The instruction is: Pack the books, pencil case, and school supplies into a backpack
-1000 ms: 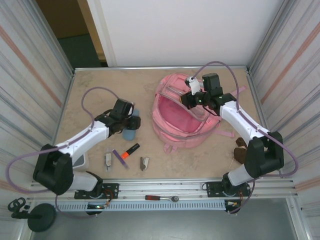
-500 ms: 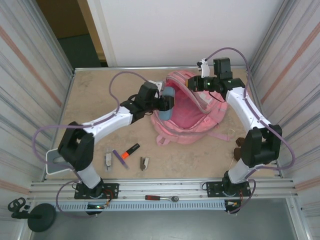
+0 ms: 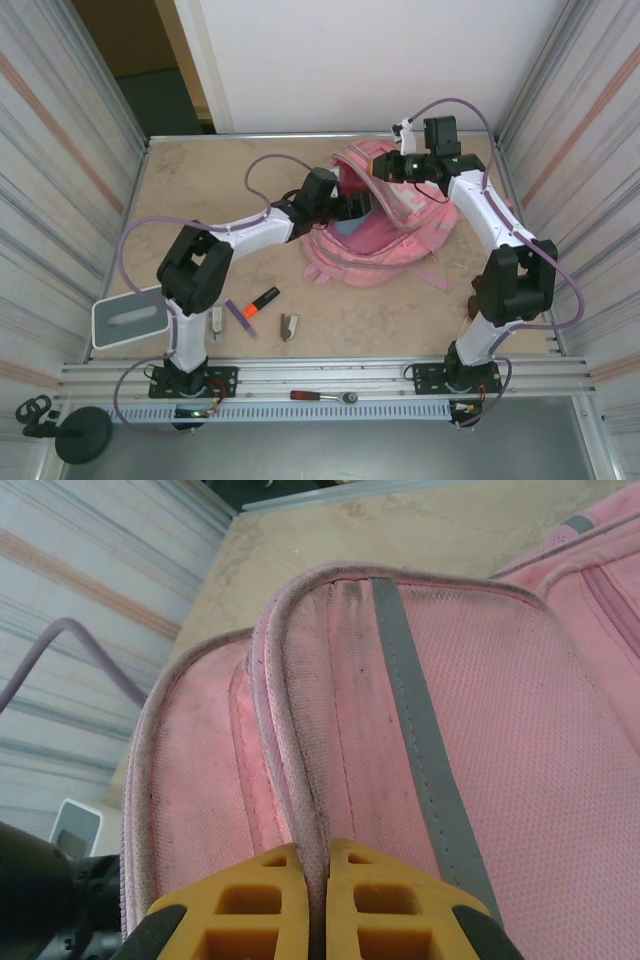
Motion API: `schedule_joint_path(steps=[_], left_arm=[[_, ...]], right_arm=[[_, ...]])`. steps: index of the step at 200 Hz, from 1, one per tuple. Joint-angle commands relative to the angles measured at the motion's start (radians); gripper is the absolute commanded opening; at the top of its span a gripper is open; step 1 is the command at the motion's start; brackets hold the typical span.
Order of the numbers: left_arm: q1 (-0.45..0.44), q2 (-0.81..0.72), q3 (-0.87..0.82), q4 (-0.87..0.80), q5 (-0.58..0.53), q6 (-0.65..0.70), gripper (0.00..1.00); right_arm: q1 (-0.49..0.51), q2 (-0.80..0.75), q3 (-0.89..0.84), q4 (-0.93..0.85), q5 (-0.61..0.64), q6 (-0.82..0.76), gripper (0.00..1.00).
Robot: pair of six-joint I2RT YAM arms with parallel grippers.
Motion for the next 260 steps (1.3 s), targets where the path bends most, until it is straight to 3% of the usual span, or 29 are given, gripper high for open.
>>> schedule_joint_path(steps=[1,53,101,147,177,195,219,260], left_arm=[[-0.007,-0.084,-0.076,-0.014,0.045,0.048,0.84],[-0.036,-0.041,-0.070,-0.108,0.040,0.100,0.71],[-0.053,0.050,0.037,-0.101,0.076,0.131,0.42],[-0.052,0.191,0.244,-0.093,0.087,0.168,0.37],[-0.052,0.289,0.380,-0.055,0.172,0.145,0.37],[-0.052,0.283,0.379,-0.034,0.212,0.141,0.40],[-0.046,0.158,0.222,-0.025,0.168,0.186,0.52],[-0.036,-0.221,-0.152,-0.123,0.023,0.298,0.70]], right_arm=[[-0.016,-0.005,-0.005,0.049,-0.045,0.003,0.00],[-0.017,0.003,-0.022,0.057,-0.046,0.005,0.00],[-0.017,-0.005,-0.027,0.064,-0.061,0.018,0.00],[-0.018,-0.006,-0.028,0.083,-0.102,0.034,0.00],[-0.017,-0.001,-0.013,0.092,-0.121,0.052,0.00],[-0.021,-0.004,-0.004,0.087,-0.121,0.052,0.00],[-0.032,-0.016,-0.006,0.077,-0.108,0.040,0.00],[-0.040,-0.021,-0.038,0.066,-0.070,0.012,0.00]])
